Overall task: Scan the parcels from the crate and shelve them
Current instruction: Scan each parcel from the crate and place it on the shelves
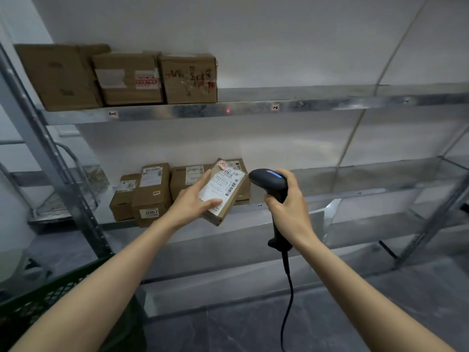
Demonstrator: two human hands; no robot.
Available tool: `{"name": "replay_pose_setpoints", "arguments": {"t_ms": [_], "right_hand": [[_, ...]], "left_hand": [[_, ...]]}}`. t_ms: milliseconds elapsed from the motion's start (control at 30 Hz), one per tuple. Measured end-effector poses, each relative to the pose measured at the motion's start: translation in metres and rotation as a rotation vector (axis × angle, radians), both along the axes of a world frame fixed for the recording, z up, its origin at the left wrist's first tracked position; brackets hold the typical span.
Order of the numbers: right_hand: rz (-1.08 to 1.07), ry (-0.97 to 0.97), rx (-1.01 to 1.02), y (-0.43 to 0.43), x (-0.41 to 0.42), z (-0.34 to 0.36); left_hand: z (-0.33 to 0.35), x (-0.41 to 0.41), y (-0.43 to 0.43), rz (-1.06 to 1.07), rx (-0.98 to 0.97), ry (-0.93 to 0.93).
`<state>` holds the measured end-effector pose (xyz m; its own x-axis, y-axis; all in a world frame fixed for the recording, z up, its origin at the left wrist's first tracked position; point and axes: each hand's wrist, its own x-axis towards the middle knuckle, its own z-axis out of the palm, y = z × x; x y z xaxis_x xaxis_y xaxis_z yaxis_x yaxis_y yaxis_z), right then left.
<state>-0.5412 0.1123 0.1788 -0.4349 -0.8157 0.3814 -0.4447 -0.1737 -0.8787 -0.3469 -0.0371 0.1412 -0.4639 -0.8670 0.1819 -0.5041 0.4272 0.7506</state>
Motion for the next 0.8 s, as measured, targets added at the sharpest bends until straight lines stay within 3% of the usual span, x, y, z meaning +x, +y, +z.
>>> {"name": "replay_pose_setpoints", "arguments": {"t_ms": [433,800], "right_hand": [[0.151,0.098,-0.006,0.002,-0.052,0.001],[0.225,0.125,0.011,-0.004,-0.079,0.004]], "left_hand": [[0.054,-0.043,-0.032,-0.032,-0.243,-0.416],[0.075,-0.061,-0.038,-0.023,-0.297,-0.501]]}}
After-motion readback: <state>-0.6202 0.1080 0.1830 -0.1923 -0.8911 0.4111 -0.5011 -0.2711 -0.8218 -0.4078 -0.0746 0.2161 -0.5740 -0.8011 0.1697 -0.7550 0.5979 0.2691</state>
